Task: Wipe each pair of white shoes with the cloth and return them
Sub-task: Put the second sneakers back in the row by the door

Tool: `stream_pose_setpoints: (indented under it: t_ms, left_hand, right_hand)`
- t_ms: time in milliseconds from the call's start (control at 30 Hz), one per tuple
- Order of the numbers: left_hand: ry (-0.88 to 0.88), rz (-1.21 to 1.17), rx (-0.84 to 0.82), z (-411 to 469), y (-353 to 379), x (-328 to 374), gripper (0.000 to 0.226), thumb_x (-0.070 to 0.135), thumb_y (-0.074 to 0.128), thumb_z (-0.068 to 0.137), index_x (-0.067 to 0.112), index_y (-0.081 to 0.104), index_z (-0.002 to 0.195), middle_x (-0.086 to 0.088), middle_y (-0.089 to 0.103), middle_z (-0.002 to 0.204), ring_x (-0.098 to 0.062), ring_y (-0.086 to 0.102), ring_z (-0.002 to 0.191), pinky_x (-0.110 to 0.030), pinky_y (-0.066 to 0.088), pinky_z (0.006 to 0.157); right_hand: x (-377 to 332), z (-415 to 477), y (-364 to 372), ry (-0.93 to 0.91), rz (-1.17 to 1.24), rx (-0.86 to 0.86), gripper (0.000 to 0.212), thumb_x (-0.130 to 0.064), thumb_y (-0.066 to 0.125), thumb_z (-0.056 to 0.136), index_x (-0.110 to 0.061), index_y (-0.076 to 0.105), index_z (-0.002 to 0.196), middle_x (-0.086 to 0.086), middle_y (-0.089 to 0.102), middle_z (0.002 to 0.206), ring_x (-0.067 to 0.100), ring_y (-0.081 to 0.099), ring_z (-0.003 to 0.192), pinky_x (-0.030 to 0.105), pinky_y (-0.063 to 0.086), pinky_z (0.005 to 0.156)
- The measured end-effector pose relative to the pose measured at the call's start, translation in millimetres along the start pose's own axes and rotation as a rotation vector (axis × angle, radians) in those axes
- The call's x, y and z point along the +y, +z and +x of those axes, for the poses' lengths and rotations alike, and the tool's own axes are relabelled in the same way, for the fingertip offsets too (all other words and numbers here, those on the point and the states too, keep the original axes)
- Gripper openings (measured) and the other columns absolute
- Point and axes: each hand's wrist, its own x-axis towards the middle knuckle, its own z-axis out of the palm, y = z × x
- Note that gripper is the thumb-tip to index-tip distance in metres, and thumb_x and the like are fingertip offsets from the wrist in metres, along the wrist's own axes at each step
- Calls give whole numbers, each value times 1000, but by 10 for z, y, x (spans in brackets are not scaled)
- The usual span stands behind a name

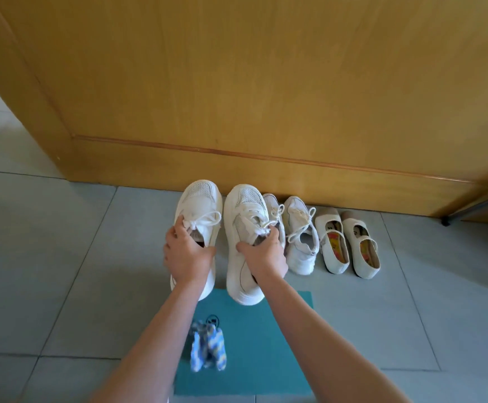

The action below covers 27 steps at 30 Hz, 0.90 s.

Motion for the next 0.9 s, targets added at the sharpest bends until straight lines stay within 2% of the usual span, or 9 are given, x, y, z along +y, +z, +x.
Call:
stream_pose_setpoints:
  t_ms: [300, 467, 733, 900]
  left_hand:
    - [-123, 71, -5, 1004, 597, -275, 90, 22, 79, 69, 12, 26, 141, -17, 40, 139, -37, 42, 124, -52, 40, 99]
    - [-144, 106, -31, 1159, 881, -420, 87, 27, 77, 72, 13, 26, 142, -18, 35, 143, -37, 38, 128, -48, 35, 103]
    - [-129, 129, -51, 1272, 1157, -532, 87, 21, 75, 71, 17, 26, 144, -14, 33, 145, -38, 40, 125, -49, 34, 101]
    - [-111, 116, -59, 1349, 1235, -597, 88, 18, 76, 69, 12, 28, 143, -15, 35, 144, -37, 41, 126, -48, 36, 101]
  right_hand:
    - [-256, 971, 810, 127, -56, -59, 67, -38, 68, 76, -19, 31, 129, 5, 56, 120, 28, 58, 106, 37, 47, 86]
    - [-196, 1297, 1069, 169, -106, -48, 63, -37, 66, 77, -18, 33, 127, 6, 56, 119, 28, 57, 105, 33, 42, 78]
    - [-44, 1582, 1260, 172, -164, -9, 57, -36, 66, 76, -17, 36, 121, 8, 56, 118, 31, 57, 105, 36, 44, 84]
    - [22, 1642, 1323, 164, -188, -4, 57, -37, 64, 77, -16, 36, 123, 8, 56, 119, 31, 57, 106, 37, 44, 85]
